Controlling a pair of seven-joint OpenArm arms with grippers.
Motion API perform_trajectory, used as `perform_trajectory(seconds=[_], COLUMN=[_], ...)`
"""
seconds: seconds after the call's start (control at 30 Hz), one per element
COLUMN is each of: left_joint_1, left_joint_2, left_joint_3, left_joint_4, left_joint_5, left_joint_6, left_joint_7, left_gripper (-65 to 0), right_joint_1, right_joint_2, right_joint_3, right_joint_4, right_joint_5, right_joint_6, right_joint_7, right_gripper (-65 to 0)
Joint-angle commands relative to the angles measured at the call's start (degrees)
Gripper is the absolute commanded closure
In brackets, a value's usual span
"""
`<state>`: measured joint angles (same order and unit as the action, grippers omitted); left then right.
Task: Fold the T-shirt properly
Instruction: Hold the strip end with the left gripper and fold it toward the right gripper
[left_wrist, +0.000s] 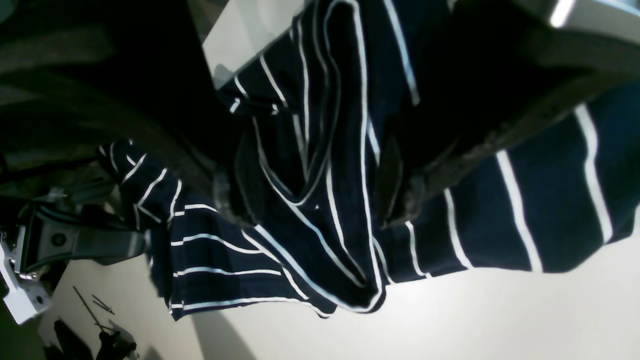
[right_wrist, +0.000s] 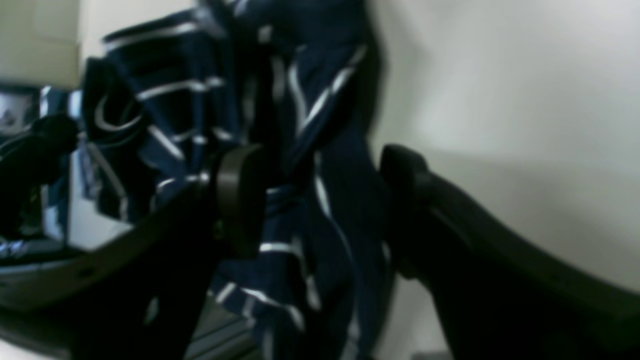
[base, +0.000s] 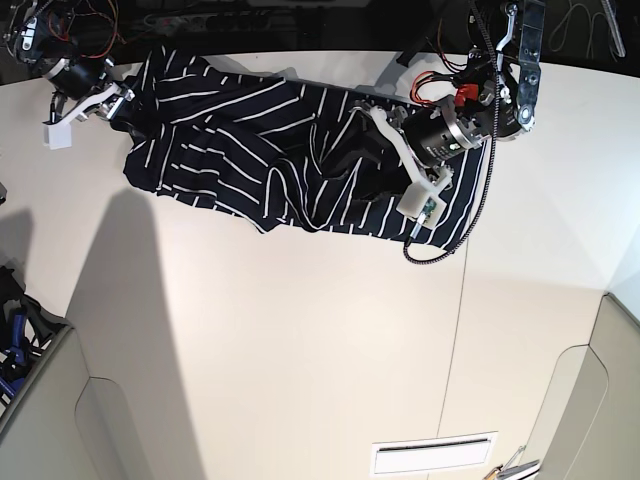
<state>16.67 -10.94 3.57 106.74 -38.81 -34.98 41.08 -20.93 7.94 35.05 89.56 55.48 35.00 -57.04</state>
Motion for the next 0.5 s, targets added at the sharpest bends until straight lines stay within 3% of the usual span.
perform_trajectory(seconds=[0.0,0.33,0.4,0.47], left_joint_1=[-0.31,-0.33,-0.48,-0.66], left_joint_2=[-0.02,-0.02,-0.04,-0.04], left_joint_3=[-0.11,-0.11,-0.15,-0.28], left_joint_4=[0.92,1.05,1.68,2.71], left_joint_5=[-1.2,-1.22,-1.18,-1.18], left_joint_6=[-0.61,-0.61,-0.63,-0.61], left_joint_7=[-0.98,0.94,0.94,0.98], left_gripper=[-38.7,-38.6,-38.6,-38.6], right_joint_1=[0.52,3.43,3.45,3.43], right_joint_2=[0.72,-1.51,-1.46,-1.44], right_joint_3=[-0.92,-6.4,-6.69,-6.67], right_joint_4=[0.39,0.04,0.04,0.04], right_joint_5=[0.68,0.22,-1.25,-2.8], right_joint_6=[0.37,0.33,0.33,0.28], right_joint_7=[0.39,-0.2,-0.17,0.59], right_gripper=[-35.6,-34.0,-24.7,-8.7])
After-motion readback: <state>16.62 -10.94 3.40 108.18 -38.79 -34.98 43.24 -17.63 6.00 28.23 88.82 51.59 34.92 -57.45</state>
